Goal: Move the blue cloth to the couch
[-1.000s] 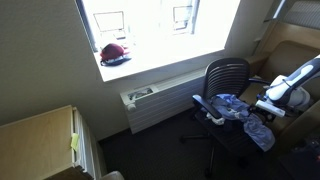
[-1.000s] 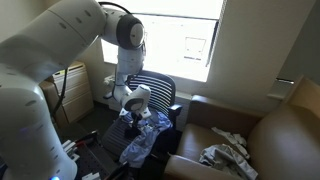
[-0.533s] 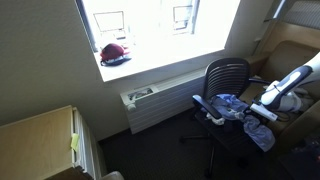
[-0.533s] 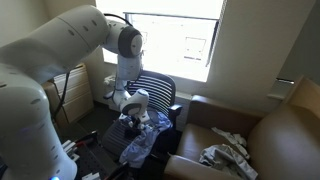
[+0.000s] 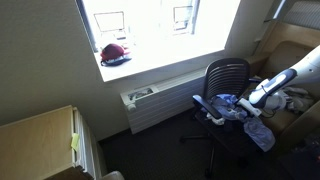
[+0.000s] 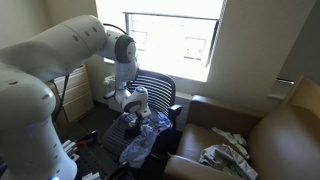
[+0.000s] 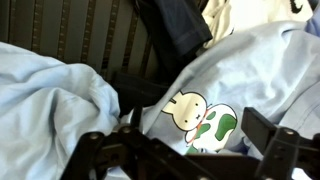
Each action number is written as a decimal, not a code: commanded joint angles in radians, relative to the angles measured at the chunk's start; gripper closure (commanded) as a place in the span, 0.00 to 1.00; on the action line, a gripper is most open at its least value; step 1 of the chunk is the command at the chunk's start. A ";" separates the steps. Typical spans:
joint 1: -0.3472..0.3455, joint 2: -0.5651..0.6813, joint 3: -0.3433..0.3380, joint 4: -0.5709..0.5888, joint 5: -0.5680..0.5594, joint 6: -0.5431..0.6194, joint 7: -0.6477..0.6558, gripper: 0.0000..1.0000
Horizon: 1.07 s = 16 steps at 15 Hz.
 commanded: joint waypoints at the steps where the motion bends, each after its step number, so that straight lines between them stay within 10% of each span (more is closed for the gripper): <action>1: 0.004 0.005 -0.002 0.006 0.016 -0.004 -0.013 0.00; 6: 0.152 0.138 -0.191 0.073 0.080 0.134 0.087 0.00; 11: 0.108 0.129 -0.156 0.064 0.064 0.103 0.064 0.00; 12: 0.072 0.127 -0.129 0.068 0.052 0.078 0.055 0.25; 16: -0.001 0.135 -0.088 0.084 0.051 0.003 0.061 0.47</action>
